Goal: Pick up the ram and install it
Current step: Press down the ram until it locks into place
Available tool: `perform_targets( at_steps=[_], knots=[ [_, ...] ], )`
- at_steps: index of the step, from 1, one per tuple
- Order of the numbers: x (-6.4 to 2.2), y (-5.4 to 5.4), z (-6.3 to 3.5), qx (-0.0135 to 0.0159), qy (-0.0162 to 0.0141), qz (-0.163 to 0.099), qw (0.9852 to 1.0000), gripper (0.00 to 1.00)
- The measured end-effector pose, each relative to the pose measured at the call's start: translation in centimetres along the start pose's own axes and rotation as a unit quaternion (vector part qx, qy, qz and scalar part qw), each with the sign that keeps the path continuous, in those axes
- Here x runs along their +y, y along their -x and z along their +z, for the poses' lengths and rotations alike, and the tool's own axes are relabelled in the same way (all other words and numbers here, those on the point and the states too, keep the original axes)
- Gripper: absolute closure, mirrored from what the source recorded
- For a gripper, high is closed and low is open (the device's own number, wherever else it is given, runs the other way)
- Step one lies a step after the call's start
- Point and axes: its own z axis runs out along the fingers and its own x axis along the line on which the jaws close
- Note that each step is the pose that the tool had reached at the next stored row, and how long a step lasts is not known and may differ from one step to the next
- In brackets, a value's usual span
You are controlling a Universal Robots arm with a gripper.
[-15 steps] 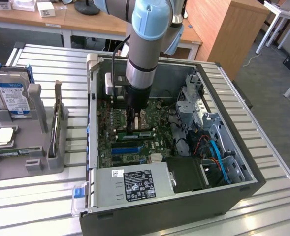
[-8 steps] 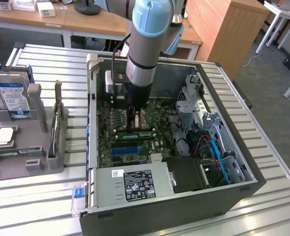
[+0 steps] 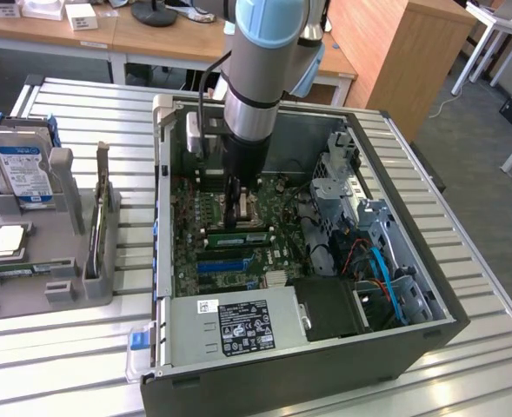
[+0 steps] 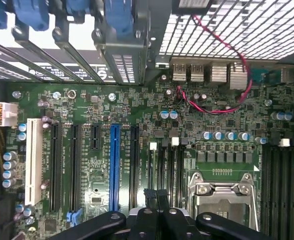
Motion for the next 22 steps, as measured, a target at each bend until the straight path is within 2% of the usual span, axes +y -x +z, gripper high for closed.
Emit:
perform_targets(
  at_steps=[7, 13, 17, 22],
  knots=[
    [0.02, 0.0, -1.07, 0.0000, 0.0000, 0.000, 1.0000, 0.89],
    [-0.04, 0.0, -1.09, 0.0001, 0.0001, 0.000, 1.0000, 0.89],
    [-0.67, 0.0, -1.10, 0.0000, 0.0000, 0.000, 1.0000, 0.89],
    [-2.00, 0.0, -1.12, 0.0000, 0.0000, 0.000, 1.0000, 0.89]
  ],
)
